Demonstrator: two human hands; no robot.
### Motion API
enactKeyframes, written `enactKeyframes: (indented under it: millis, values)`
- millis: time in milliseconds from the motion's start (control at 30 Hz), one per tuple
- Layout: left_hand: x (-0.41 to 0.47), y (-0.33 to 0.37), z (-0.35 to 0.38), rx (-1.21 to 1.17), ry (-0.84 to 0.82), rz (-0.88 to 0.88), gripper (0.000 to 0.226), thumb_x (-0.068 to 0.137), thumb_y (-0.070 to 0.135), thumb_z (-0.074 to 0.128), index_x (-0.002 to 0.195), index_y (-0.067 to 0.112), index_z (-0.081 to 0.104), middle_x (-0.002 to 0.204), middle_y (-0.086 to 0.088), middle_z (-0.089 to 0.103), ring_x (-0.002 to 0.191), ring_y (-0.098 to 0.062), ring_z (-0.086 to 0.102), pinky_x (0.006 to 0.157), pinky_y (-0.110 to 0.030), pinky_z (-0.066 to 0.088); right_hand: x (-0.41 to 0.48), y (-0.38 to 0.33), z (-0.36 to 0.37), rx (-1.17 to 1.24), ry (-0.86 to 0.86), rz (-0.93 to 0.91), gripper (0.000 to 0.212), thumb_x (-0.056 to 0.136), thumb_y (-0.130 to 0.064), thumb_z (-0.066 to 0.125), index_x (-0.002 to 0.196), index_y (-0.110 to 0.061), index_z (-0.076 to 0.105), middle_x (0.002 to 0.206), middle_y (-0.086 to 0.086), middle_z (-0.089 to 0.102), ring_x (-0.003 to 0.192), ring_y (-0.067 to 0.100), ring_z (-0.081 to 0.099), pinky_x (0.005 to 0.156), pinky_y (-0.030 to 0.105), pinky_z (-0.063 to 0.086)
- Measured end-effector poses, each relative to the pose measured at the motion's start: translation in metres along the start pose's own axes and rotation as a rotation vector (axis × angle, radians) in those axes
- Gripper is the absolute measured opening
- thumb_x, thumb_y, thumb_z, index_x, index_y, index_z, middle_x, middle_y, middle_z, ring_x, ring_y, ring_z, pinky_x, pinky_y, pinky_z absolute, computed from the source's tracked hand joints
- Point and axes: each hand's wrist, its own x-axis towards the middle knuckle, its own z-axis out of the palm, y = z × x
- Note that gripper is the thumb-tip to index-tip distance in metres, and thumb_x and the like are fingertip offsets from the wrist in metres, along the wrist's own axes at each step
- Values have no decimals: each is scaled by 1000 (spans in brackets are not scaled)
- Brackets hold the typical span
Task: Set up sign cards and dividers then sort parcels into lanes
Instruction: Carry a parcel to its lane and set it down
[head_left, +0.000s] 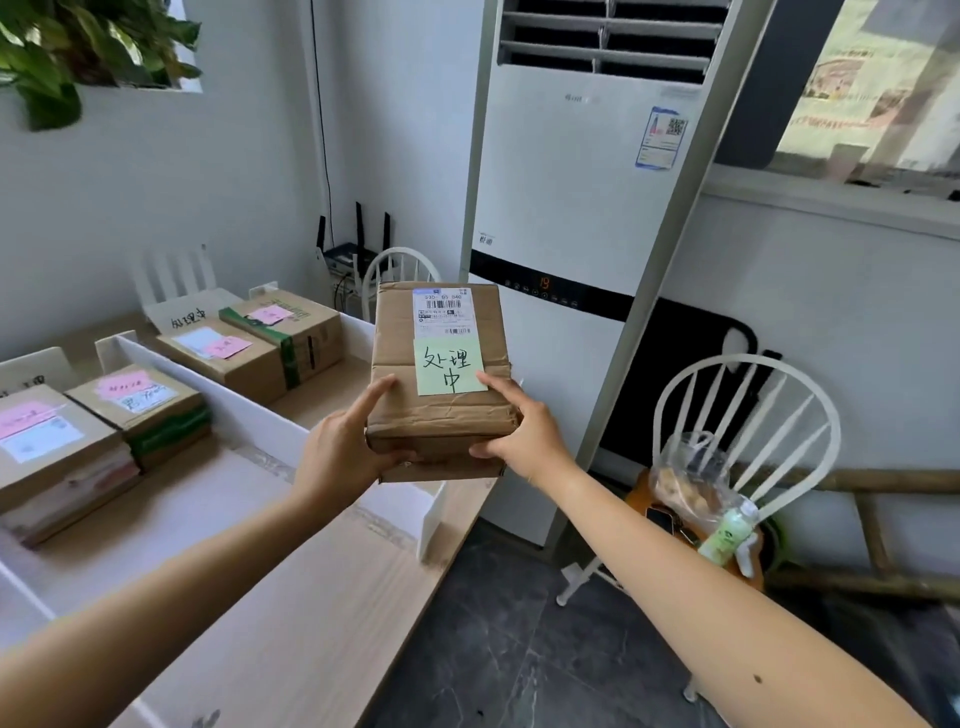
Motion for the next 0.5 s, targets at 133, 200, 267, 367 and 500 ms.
enactKeyframes:
  millis: [133,200,267,367,500]
  values:
    - [26,-19,6,17,13,19,89,62,32,87,139,23,43,104,-16,69,84,-37,63,70,-42,52,30,0,8,-15,12,7,89,64,8,82,136,-33,50,134,-8,47,120,12,45,104,23,42]
    - [36,-28,9,22,15,16,89,63,32,87,139,23,43,105,-15,69,85,-36,64,70,-42,53,44,2,13,-26,19,11,88,64,7,82,135,-35,51,139,-5,47,123,16,46,107,32,43]
    - [43,-37,13,26,12,7,88,63,32,86,139,24,42,107,-14,69,86,-36,64,70,-41,52,55,4,16,-31,19,19,88,64,6,82,135,-35,51,138,-6,47,122,17,46,106,35,44]
    - [53,-49,18,19,8,-2,88,64,32,86,140,26,41,105,-13,69,83,-35,65,70,-39,51,68,7,20,-16,7,31,87,65,7,81,135,-34,51,130,-9,46,120,14,46,106,34,44]
    - [63,-57,25,26,21,-23,87,65,27,86,140,24,42,106,-14,69,86,-35,64,70,-38,49,87,15,25,-5,3,33,88,62,8,82,133,-35,52,130,-8,50,120,16,50,106,34,44]
